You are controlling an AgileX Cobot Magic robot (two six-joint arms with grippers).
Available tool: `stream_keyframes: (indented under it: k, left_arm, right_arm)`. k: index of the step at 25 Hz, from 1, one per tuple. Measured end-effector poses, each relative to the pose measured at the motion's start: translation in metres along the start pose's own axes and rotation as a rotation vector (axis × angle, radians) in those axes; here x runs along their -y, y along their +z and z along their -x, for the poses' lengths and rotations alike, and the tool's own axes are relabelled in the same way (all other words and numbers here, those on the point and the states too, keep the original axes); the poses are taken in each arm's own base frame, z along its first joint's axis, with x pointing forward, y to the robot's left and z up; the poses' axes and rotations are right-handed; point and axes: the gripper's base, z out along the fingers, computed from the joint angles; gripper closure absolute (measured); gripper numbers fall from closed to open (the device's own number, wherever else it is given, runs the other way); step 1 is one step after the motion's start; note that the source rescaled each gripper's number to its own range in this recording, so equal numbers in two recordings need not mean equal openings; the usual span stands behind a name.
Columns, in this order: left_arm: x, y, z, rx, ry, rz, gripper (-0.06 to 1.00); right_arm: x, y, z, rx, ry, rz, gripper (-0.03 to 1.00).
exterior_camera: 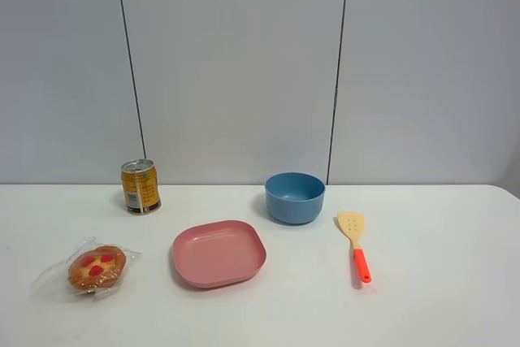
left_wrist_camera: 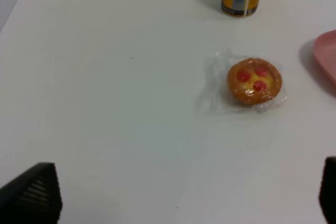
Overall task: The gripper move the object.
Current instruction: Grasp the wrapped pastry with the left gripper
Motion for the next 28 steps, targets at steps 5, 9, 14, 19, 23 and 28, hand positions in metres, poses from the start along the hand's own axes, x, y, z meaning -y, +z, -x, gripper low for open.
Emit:
stream_keyframes:
  k: [5, 9, 14, 19, 23, 28]
  left_arm:
    - [0.0000, 0.0000, 0.0000, 0.000, 0.000, 0.000, -0.05]
    - [0.0000, 0.0000, 0.0000, 0.000, 0.000, 0.000, -0.05]
    - [0.0000, 0.0000, 0.0000, 0.000, 0.000, 0.000, -0.05]
    - [0.0000, 0.0000, 0.0000, 0.000, 0.000, 0.000, -0.05]
    - [0.0000, 0.0000, 0.0000, 0.000, 0.000, 0.000, -0.05]
    - [0.0035, 0.0023, 0.0036, -0.021, -0.027, -0.045, -0.05]
  right_arm:
    - [0.0000, 0.0000, 0.0000, 0.000, 0.000, 0.000, -0.03]
    - [0.0000, 0.0000, 0.0000, 0.000, 0.000, 0.000, -0.03]
    - [0.0000, 0.0000, 0.0000, 0.000, 0.000, 0.000, -0.03]
    - [0.0000, 0.0000, 0.0000, 0.000, 0.000, 0.000, -0.03]
    - [0.0000, 0.0000, 0.0000, 0.000, 0.000, 0.000, -0.03]
    - [0.0000, 0.0000, 0.0000, 0.000, 0.000, 0.000, -0.03]
